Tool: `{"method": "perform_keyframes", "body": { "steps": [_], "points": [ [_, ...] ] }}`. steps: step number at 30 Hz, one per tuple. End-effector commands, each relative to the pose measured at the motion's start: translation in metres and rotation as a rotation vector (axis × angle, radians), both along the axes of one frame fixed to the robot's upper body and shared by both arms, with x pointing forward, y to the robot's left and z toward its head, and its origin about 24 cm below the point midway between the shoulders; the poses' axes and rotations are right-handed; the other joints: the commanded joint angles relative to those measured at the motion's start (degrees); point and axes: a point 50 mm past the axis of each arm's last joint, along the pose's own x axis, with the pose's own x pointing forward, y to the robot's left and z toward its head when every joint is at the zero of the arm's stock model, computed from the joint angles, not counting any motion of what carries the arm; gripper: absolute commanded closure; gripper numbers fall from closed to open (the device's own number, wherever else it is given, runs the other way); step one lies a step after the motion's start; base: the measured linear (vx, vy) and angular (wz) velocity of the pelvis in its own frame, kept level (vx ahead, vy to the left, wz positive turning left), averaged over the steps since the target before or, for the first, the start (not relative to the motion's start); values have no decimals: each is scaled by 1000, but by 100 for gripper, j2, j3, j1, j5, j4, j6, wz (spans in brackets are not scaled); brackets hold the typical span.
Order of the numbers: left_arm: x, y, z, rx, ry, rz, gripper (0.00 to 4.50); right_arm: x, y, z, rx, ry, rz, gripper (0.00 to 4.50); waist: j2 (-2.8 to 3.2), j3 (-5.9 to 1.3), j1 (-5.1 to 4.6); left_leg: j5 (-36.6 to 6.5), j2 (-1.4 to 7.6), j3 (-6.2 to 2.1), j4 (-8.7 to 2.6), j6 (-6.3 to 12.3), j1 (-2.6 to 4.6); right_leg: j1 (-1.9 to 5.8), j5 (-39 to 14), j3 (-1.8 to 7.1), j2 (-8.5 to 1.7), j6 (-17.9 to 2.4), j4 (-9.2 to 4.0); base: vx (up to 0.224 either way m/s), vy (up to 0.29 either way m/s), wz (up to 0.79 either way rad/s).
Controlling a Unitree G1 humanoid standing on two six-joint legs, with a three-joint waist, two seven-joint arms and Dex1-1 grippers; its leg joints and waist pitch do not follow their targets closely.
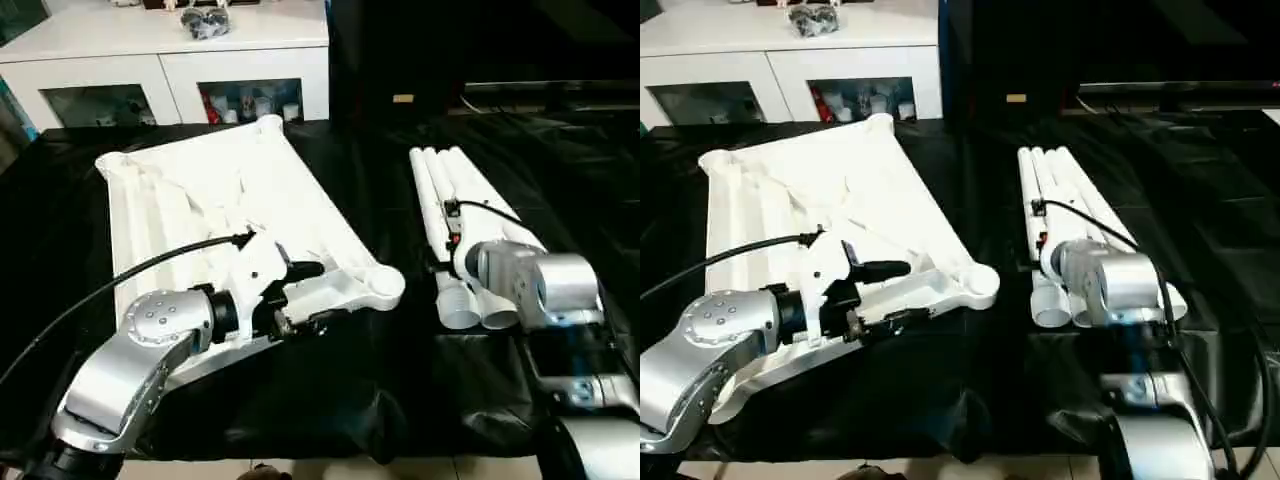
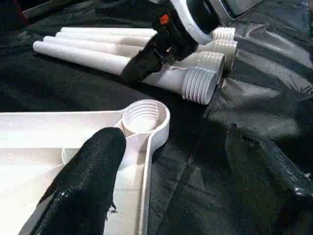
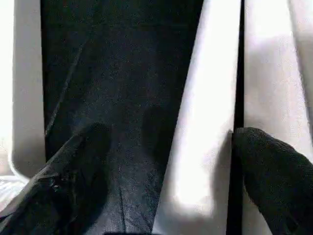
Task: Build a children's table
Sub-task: Pick table leg
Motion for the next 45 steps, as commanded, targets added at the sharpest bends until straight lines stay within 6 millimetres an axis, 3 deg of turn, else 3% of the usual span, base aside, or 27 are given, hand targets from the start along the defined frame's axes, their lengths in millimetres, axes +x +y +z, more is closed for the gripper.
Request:
{"method": "perform_keyframes", "body": {
  "steps": [1, 11, 13, 16, 17, 21, 23, 27, 37, 45],
  "points": [
    [-1, 0, 4, 10, -12, -7, 77, 0, 1, -1, 31, 33, 0, 0, -90, -342, 9, -723, 438, -183, -384, -94, 133, 202, -752, 288, -483, -1252, -396, 0, 0, 0],
    [-1, -3, 4, 10, 22, -8, 77, 1, 6, -12, 49, 152, 12, 0, -112, -333, 16, -812, 444, -182, -380, -176, 138, 191, -920, 293, -497, -1277, -395, 0, 0, 0],
    [-1, -3, 5, 12, 21, -10, 71, 2, 6, -14, 55, 166, 6, 37, -120, -334, 8, -845, 445, -184, -383, -219, 146, 184, -906, 289, -488, -1290, -383, 0, 0, 0],
    [-1, -3, 5, 18, 15, -10, 71, 4, 4, -15, 65, 169, -13, 42, -141, -326, 9, -873, 441, -181, -385, -242, 139, 191, -881, 295, -492, -1280, -387, 0, 0, 0],
    [-1, -3, 5, 18, 15, -10, 71, 5, 4, -15, 70, 168, -19, 72, -150, -329, 10, -853, 445, -179, -384, -237, 141, 189, -853, 296, -498, -1280, -383, 0, 0, 0],
    [1, -4, 7, 10, 17, -6, 71, 7, 3, -14, 100, 167, -35, 84, -155, -329, 7, -806, 440, -180, -386, -246, 135, 201, -725, 292, -487, -1296, -370, 0, 0, 0],
    [1, -4, 7, 6, 17, -4, 71, 7, 3, -14, 103, 168, -37, 119, -156, -333, 7, -799, 440, -175, -377, -243, 140, 199, -697, 292, -493, -1329, -369, 0, 0, 0],
    [4, -5, 8, 8, 6, -4, 71, 10, 0, -14, 123, 169, -61, 149, -169, -337, 9, -726, 440, -173, -371, -207, 132, 212, -630, 291, -495, -1342, -359, 0, 0, 0],
    [8, -6, 10, 14, -23, 4, 71, 13, -7, -15, 205, 170, -133, 229, -154, -340, 10, -753, 434, -168, -362, -205, 136, 205, -668, 285, -488, -1346, -364, 0, 0, 0],
    [18, -9, 11, 3, -39, 30, 71, 15, -11, -16, 268, 163, -183, 263, -141, -336, 5, -883, 435, -169, -365, -247, 139, 207, -770, 282, -495, -1360, -377, 0, 0, 0]
  ]
}}
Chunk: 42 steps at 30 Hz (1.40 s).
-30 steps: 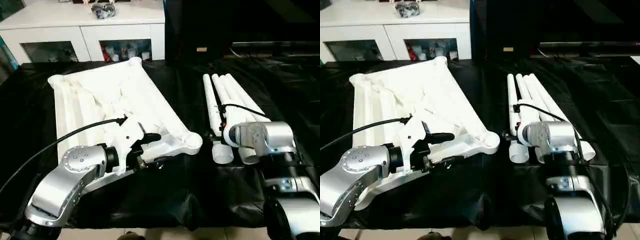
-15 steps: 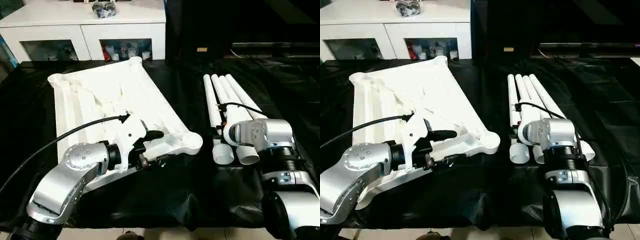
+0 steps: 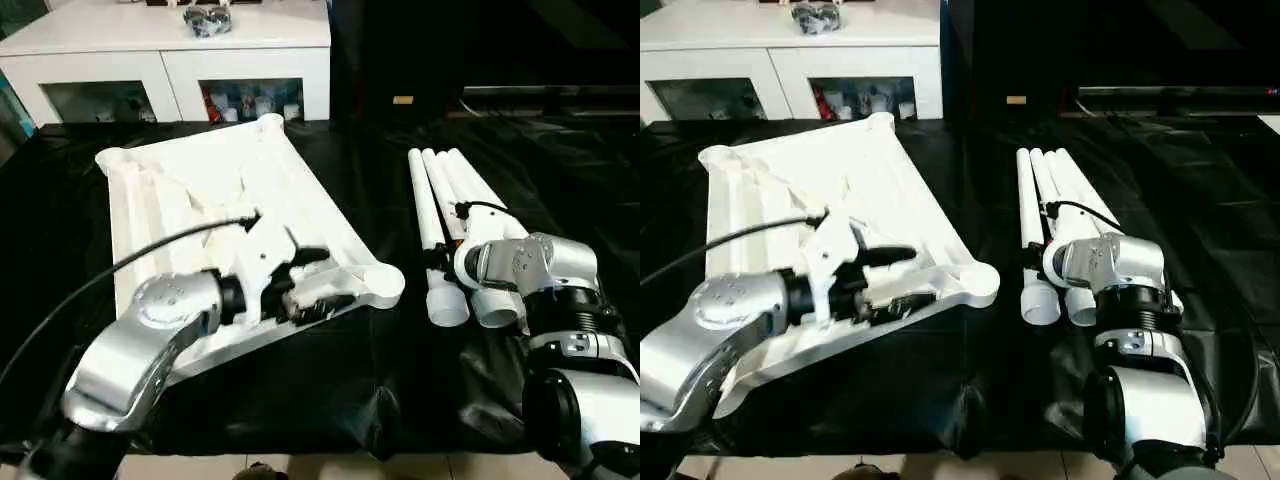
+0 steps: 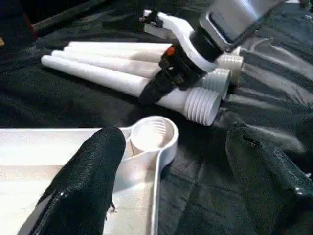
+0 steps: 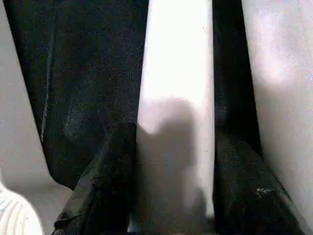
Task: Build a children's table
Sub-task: Pick table leg
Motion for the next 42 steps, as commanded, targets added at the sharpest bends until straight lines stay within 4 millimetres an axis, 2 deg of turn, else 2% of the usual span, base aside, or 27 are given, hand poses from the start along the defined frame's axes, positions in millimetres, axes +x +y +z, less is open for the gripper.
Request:
{"method": "perform_keyframes", "body": {
  "steps": [1, 4, 6, 7, 9, 12, 13, 14, 15, 17, 19, 21, 24, 30, 35, 36, 39, 42],
  "points": [
    [4, -1, 2, 11, -23, 14, 71, 3, 1, 5, 27, -22, -16, 263, -64, -370, 8, -882, 433, -173, -394, -233, 134, 210, -780, 276, -497, -1346, -417, 0, 0, 0],
    [18, -2, 6, -13, -59, 97, 71, 10, 2, 18, 75, -132, -29, 264, -58, -377, 18, -875, 433, -162, -385, -212, 144, 197, -773, 281, -495, -1323, -425, 0, 0, 0],
    [31, -2, 11, -49, -87, 185, 71, 15, 3, 35, 115, -290, -8, 264, -75, -378, 37, -881, 434, -157, -382, -173, 122, 216, -734, 283, -504, -1292, -430, 0, 0, 0],
    [34, -2, 13, -58, -93, 209, 71, 16, 3, 40, 127, -335, 2, 264, -86, -406, 41, -730, 447, -176, -371, -127, 112, 245, -513, 277, -520, -1293, -394, 0, 0, 0],
    [46, -3, 22, -130, -108, 283, 71, 16, 6, 54, 160, -464, 56, 264, -108, -412, 39, -493, 442, -170, -356, 36, 96, 248, -204, 262, -502, -1340, -370, 0, 0, 0],
    [61, -9, 38, -323, -44, 372, 71, 7, 12, 74, 254, -616, 184, 264, -123, -414, 66, -417, 431, -139, -318, 196, 89, 282, 46, 273, -514, -1422, -367, 0, 0, 0],
    [69, -15, 46, -447, 32, 397, 71, -1, 16, 85, 334, -707, 279, 264, -137, -430, 113, -293, 443, -163, -307, 390, 73, 297, 295, 256, -527, -1535, -341, 0, 0, 0],
    [69, -15, 46, -447, 32, 397, 71, -1, 16, 85, 334, -707, 279, 264, -137, -429, 132, -279, 454, -164, -300, 437, 76, 287, 314, 259, -534, -1565, -344, 0, 0, 0],
    [73, -22, 52, -549, 111, 385, 71, -11, 18, 92, 415, -759, 359, 265, -154, -422, 149, -279, 451, -161, -296, 530, 71, 277, 261, 253, -529, -1616, -347, 0, 0, 0],
    [75, -28, 58, -613, 157, 360, 71, -19, 19, 96, 464, -790, 415, 265, -163, -411, 184, -319, 459, -171, -289, 610, 65, 272, 57, 249, -540, -1638, -364, 0, 0, 0],
    [74, -36, 67, -695, 199, 299, 71, -27, 21, 99, 502, -821, 468, 265, -163, -406, 224, -328, 461, -168, -284, 611, 76, 257, -179, 251, -538, -1606, -387, 0, 0, 0],
    [70, -46, 78, -789, 252, 229, 71, -38, 25, 102, 535, -845, 544, 265, -173, -387, 221, -424, 466, -175, -300, 562, 71, 246, -501, 245, -535, -1538, -429, 0, 0, 0],
    [65, -53, 86, -831, 283, 166, 71, -48, 28, 107, 584, -861, 616, 265, -184, -373, 225, -540, 463, -181, -308, 480, 74, 249, -793, 246, -541, -1478, -458, 0, 0, 0],
    [60, -63, 90, -851, 337, 125, 71, -59, 30, 111, 623, -878, 706, 265, -221, -354, 220, -566, 459, -191, -325, 399, 61, 235, -1162, 252, -538, -1217, -509, 0, 0, 0],
    [60, -65, 88, -840, 367, 139, 71, -61, 33, 111, 602, -872, 738, 265, -225, -360, 222, -427, 466, -198, -326, 407, 57, 228, -966, 252, -532, -1196, -497, 0, 0, 0],
    [60, -65, 89, -847, 372, 135, 100, -62, 34, 110, 592, -871, 745, 265, -224, -368, 224, -383, 463, -200, -320, 417, 52, 234, -888, 250, -534, -1212, -485, 0, 0, 0],
    [61, -64, 90, -833, 362, 167, 111, -61, 40, 109, 534, -876, 762, 265, -227, -367, 224, -387, 464, -200, -319, 422, 45, 231, -865, 249, -541, -1226, -482, 0, 0, 0],
    [64, -64, 92, -816, 339, 227, 149, -59, 46, 110, 452, -890, 766, 265, -225, -367, 215, -380, 469, -205, -319, 420, 40, 228, -820, 248, -537, -1203, -481, 0, 0, 0]
  ]
}}
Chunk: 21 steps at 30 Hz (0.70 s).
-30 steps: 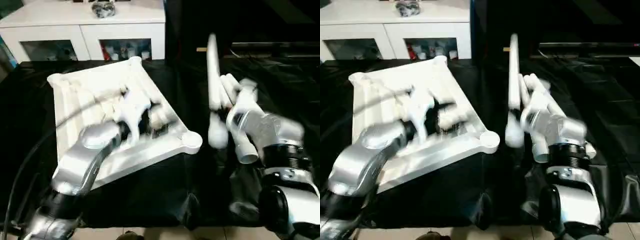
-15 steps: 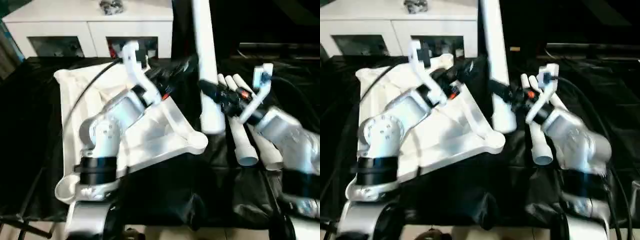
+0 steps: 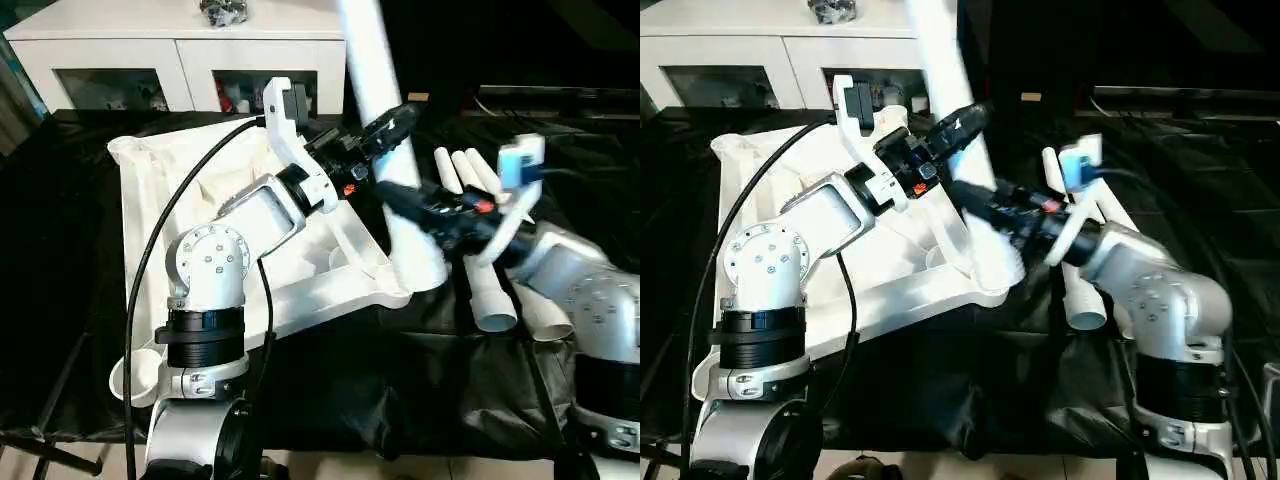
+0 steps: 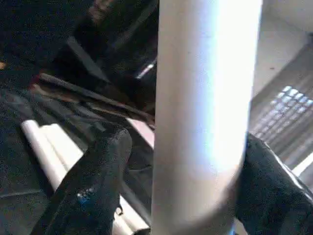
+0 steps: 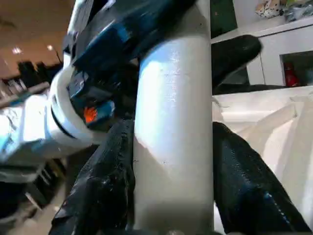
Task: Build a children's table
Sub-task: Pick table leg
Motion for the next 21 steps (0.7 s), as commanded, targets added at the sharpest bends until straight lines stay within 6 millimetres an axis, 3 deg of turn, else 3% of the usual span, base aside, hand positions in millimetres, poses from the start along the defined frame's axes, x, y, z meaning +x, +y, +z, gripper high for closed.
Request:
{"method": "perform_keyframes", "body": {
  "steps": [1, 7, 9, 13, 15, 21],
  "points": [
    [1, -1, 10, 22, -29, 41, 152, -1, 4, 9, -42, -71, -18, 265, -157, -407, 16, -411, 464, -205, -370, 332, 113, 247, -833, 268, -525, -1184, -467, 0, 0, 0],
    [19, 0, 12, 177, 24, 324, 193, 6, 27, 12, -167, -180, -146, 265, -157, -406, -11, -445, 473, -223, -376, 268, 113, 251, -742, 276, -530, -1118, -462, 0, 0, 0],
    [22, 1, 11, 155, 67, 365, 215, 6, 30, 11, -178, -199, -157, 265, -146, -414, -11, -399, 470, -224, -371, 276, 112, 258, -576, 279, -531, -1160, -446, 0, 0, 0],
    [24, 0, 8, 136, 121, 417, 237, 8, 35, 10, -191, -212, -191, 265, -137, -424, -15, -330, 457, -217, -354, 317, 106, 260, -292, 277, -524, -1286, -415, 0, 0, 0],
    [23, -1, 8, 137, 128, 427, 245, 9, 38, 10, -191, -215, -207, 265, -111, -424, -7, -367, 469, -222, -357, 324, 118, 256, -264, 275, -523, -1323, -415, 0, 0, 0],
    [20, -4, 9, 119, 122, 416, 262, 11, 39, 10, -201, -218, -250, 265, -120, -411, -20, -501, 468, -222, -371, 263, 115, 267, -382, 281, -526, -1320, -424, 0, 0, 0]
  ]
}}
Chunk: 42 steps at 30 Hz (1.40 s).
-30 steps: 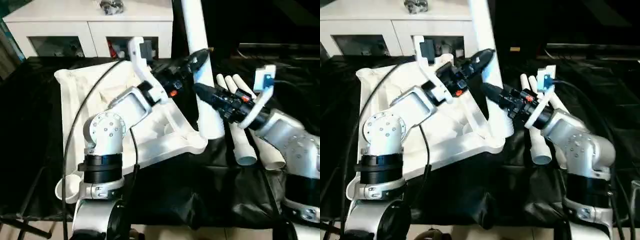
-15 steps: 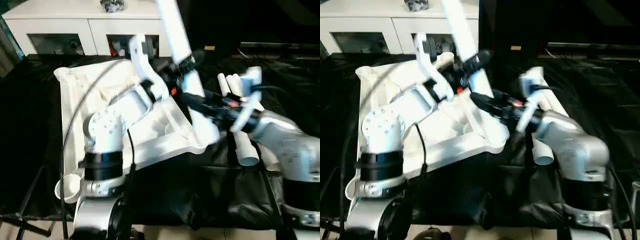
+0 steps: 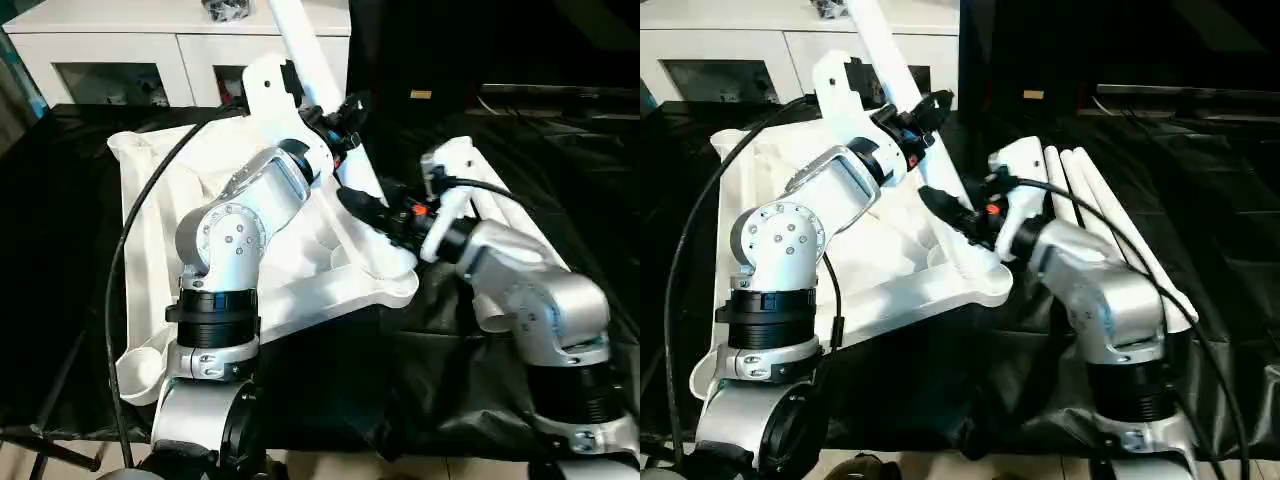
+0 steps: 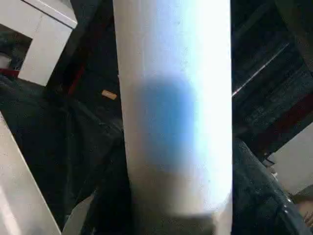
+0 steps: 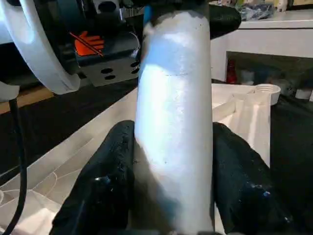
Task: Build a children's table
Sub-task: Pick table leg
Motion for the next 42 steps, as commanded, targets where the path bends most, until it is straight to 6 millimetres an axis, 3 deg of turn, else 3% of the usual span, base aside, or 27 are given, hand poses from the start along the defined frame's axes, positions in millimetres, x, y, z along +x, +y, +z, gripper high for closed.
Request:
{"method": "perform_keyframes", "body": {
  "steps": [1, 2, 5, 8, 11, 12, 18, 25, 29, 36, 42],
  "points": [
    [-1, -11, -1, -45, 37, 30, 262, 0, -1, 19, 24, -99, -9, 265, -83, -433, 2, -491, 471, -220, -372, 273, 133, 272, -388, 280, -526, -1325, -413, 0, 0, 0],
    [-2, -11, 0, -38, 25, 19, 262, 0, -1, 19, 32, -92, 5, 265, -95, -435, -2, -467, 470, -216, -367, 283, 132, 273, -342, 283, -523, -1324, -410, 0, 0, 0],
    [-6, -13, 3, 38, -54, -42, 263, -2, -5, 19, 68, -61, 48, 195, -75, -437, 13, -463, 478, -217, -363, 320, 133, 274, -326, 286, -530, -1320, -411, 0, 0, 0],
    [-11, -14, 7, 57, -123, -135, 264, -3, -14, 15, 41, -23, 125, 187, -95, -436, 26, -428, 475, -211, -355, 376, 132, 292, -256, 286, -531, -1320, -409, 0, 0, 0],
    [-15, -15, 11, 85, -189, -220, 265, -5, -21, 14, 19, 0, 175, 151, -89, -433, 31, -436, 464, -216, -352, 396, 131, 292, -343, 280, -532, -1324, -409, 0, 0, 0],
    [-18, -15, 13, 103, -227, -282, 265, -8, -25, 14, 3, 22, 233, 147, -116, -438, 40, -430, 468, -216, -351, 413, 131, 311, -362, 281, -539, -1324, -394, 0, 0, 0],
    [-29, -17, 18, 176, -332, -493, 265, -23, -38, 12, -76, 115, 455, 143, -95, -428, 39, -411, 482, -206, -333, 441, 134, 291, -365, 275, -535, -1431, -384, 0, 0, 0],
    [-31, -17, 28, 125, -371, -555, 265, -24, -44, 8, -125, 155, 496, 143, -99, -426, 30, -572, 476, -205, -325, 340, 142, 297, -611, 273, -542, -1516, -406, 0, 0, 0],
    [-35, -17, 32, 85, -397, -597, 266, -23, -46, 7, -133, 175, 507, 143, -121, -430, 28, -518, 478, -205, -320, 374, 135, 298, -534, 271, -543, -1556, -393, 0, 0, 0],
    [-47, -20, 28, 105, -443, -703, 266, -23, -49, 2, -122, 218, 538, 143, -128, -432, 34, -439, 484, -200, -311, 444, 139, 285, -564, 276, -543, -1524, -394, 0, 0, 0],
    [-46, -21, 24, 145, -429, -717, 266, -25, -49, 7, -111, 207, 571, 143, -127, -431, 33, -502, 487, -204, -315, 402, 142, 288, -631, 274, -538, -1505, -393, 0, 0, 0]
  ]
}}
